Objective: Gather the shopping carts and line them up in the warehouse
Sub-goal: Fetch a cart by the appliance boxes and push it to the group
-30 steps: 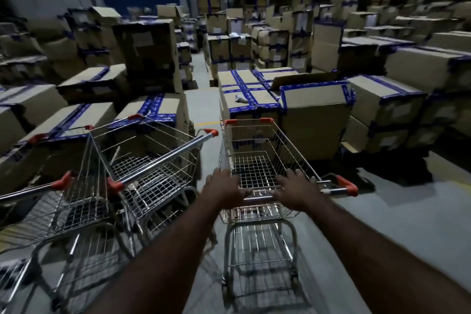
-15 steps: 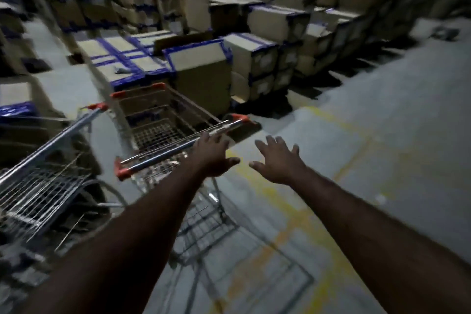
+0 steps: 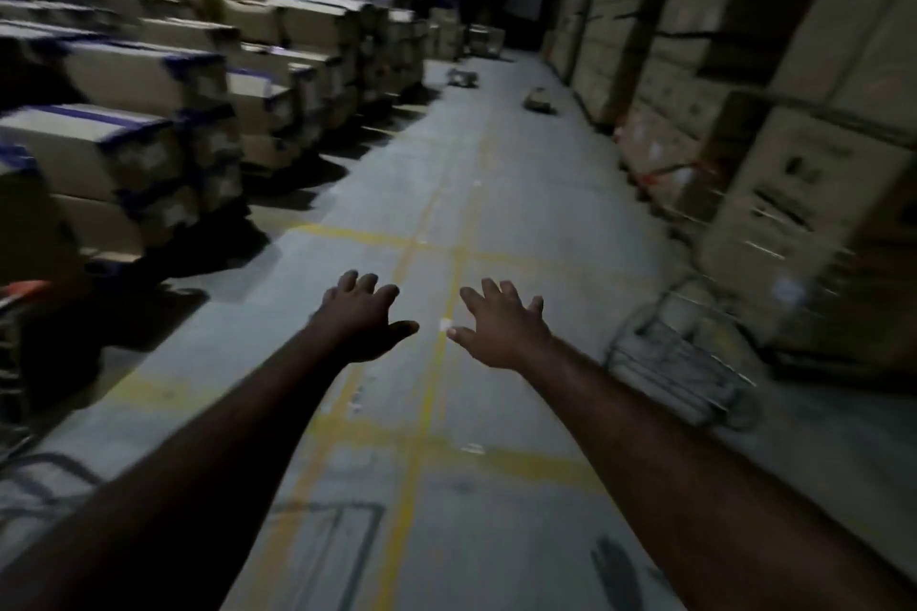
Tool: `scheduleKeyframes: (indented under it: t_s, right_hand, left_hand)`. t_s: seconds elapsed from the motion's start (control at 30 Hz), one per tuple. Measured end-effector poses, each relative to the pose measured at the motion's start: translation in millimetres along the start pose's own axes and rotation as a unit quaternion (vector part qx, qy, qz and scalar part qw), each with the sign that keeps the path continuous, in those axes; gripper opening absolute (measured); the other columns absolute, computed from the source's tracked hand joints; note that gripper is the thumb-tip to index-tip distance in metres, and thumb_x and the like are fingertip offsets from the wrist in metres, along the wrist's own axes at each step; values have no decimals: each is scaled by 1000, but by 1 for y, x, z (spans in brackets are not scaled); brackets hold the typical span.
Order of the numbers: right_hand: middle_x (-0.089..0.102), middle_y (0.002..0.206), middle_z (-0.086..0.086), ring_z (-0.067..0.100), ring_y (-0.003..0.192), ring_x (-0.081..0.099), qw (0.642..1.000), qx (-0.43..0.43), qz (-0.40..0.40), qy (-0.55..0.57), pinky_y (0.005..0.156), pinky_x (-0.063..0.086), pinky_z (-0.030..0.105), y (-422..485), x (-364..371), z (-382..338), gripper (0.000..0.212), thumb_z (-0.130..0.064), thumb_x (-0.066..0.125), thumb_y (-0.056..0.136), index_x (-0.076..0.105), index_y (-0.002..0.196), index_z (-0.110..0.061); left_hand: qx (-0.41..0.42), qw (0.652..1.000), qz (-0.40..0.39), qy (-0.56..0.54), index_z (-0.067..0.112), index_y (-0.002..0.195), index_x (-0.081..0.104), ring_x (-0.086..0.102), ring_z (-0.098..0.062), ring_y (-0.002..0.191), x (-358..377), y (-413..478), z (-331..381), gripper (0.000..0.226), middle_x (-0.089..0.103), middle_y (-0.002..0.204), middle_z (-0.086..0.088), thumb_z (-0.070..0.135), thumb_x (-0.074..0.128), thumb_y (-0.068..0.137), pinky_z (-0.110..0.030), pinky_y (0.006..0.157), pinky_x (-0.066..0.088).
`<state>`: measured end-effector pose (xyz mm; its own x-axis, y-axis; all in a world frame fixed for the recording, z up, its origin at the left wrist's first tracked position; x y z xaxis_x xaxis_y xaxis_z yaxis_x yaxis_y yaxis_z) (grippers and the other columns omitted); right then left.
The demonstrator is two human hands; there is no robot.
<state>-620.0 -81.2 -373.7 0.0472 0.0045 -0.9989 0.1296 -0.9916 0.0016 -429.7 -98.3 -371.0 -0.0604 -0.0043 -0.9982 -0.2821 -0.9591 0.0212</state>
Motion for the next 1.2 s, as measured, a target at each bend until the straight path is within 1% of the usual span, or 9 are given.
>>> scheduleKeyframes:
  t_s: [0.1,0.23,0.33,0.43,0.57,0.8,1.0,1.1,1.2]
  right_hand:
    - [6,166,5,31,151,3,997,82,-15,3,112,11,68,-60,-6,116,73,-65,39,95,17,155,-29]
    - [4,166,4,31,152,0,982,190,14,13,114,9,66,-138,-27,253,75,-66,39,94,15,156,-30]
    - [3,167,3,31,152,0,967,255,20,7,115,10,64,-197,-31,333,76,-66,39,94,13,157,-31]
    - [2,166,3,32,151,2,957,288,45,9,115,13,63,-237,-47,393,76,-63,41,94,14,157,-30]
    - [1,167,1,30,152,-1,945,319,69,27,115,11,65,-265,-64,450,76,-64,43,94,14,156,-32]
    - [-1,167,3,30,152,-3,933,348,80,40,116,8,65,-269,-72,538,78,-66,43,94,13,157,-31]
    - [2,167,6,31,152,-1,936,333,108,32,116,12,63,-199,-81,630,77,-63,44,94,12,157,-30]
    - [3,167,6,31,152,0,937,334,89,37,116,10,63,-151,-76,677,76,-62,43,95,14,157,-29]
    - [3,167,6,32,152,0,937,331,93,53,116,8,64,-104,-79,722,76,-62,44,96,14,157,-28]
  left_hand:
    - [78,996,-31,-17,22,152,29,10,-36,148,16,19,131,80,21,161,-13,72,40,91,-49,117,22]
    - [174,984,1,-33,20,152,30,11,-36,147,0,42,298,80,23,160,-14,71,41,92,-50,116,24]
    - [241,970,0,-34,20,151,31,12,-38,147,-4,42,403,79,23,159,-15,70,42,92,-51,116,24]
    - [290,956,17,-24,19,150,32,15,-39,145,-13,45,480,79,27,157,-17,70,42,91,-51,115,25]
    - [331,942,40,-22,21,149,33,18,-37,143,-30,55,554,77,30,154,-15,69,46,90,-49,114,28]
    - [359,933,37,1,24,153,28,15,-36,146,-30,112,649,81,26,159,-12,72,44,89,-50,116,24]
    - [361,931,47,-12,23,152,29,13,-37,147,-19,217,712,82,25,159,-13,73,44,89,-53,117,24]
    - [370,928,36,1,23,152,29,16,-37,146,-8,282,739,81,27,158,-13,72,44,89,-53,116,25]
    - [362,931,37,1,23,151,31,19,-37,144,-5,343,757,81,30,157,-13,72,45,89,-53,115,27]
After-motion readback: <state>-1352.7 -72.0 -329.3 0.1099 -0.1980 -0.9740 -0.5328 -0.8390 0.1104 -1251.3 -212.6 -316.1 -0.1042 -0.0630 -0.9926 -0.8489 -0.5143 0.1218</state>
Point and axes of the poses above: each hand's wrist, its own y-axis towards the middle knuckle, its own x-axis out of the palm, z = x × y, the point moved 6 cm from there along y, towards the middle knuckle
